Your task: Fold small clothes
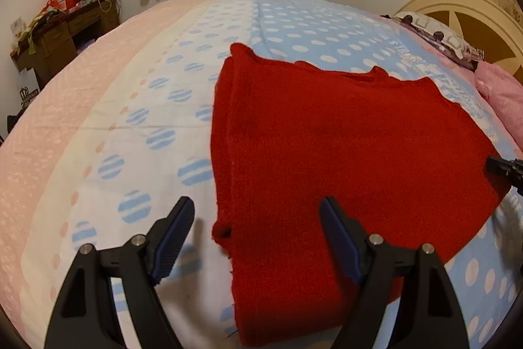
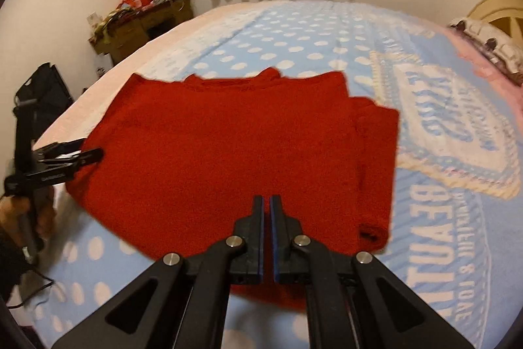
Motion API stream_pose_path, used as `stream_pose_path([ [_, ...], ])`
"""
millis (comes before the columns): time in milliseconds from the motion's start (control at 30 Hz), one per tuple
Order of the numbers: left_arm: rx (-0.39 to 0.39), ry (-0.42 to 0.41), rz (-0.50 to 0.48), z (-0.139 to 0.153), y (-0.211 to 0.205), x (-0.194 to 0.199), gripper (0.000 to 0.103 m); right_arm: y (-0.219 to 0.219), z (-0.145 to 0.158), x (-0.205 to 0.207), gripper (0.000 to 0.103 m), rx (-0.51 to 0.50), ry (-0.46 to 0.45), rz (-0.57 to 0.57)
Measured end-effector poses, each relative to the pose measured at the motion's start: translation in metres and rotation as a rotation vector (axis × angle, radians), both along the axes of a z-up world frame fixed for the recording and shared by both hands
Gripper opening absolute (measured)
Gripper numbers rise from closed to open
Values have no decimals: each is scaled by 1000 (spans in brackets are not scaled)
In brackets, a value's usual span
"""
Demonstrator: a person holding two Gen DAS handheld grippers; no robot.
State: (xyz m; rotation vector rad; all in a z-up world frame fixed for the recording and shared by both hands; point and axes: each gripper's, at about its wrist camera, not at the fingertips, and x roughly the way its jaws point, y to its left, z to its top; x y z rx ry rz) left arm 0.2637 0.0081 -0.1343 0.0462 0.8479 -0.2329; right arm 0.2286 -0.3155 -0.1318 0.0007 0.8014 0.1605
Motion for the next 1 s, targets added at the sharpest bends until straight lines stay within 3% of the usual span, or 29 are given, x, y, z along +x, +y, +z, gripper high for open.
stream_pose_path([
  [200, -15, -13, -2, -3, 1, -3, 82, -8, 4, 3, 3, -1, -20, -55],
  [300, -35, -13, -4, -5, 3, -3, 82, -14, -2, 9, 3, 7, 14, -91],
  [433, -42, -10, -6, -7, 4, -3, 82, -11, 9, -4, 2, -4, -97, -97],
  [500, -42, -9, -7, -7, 4, -3, 82, -12, 8, 0, 2, 48, -67, -87],
  [567, -41, -12, -7, -8, 3, -3, 82, -11, 1, 11, 3, -12, -8, -135],
  [733, -43, -19, -8, -9, 3, -5, 82, -19, 8, 0, 3, 27, -102, -126],
  [833, -43, -20, -8, -9, 3, -6, 82, -15, 17, -4, 3, -83, -179, -180],
  [900, -43, -21, -9, -9, 3, -6, 82, -19, 20, -2, 3, -26, -148, -169],
  [967, -41, -24, -10, -10, 2, -7, 82, -24, 17, 7, 3, 71, -53, -112],
  [1000, -40, -25, -10, -10, 2, -7, 82, -22, 15, 10, 3, 49, -36, -103],
])
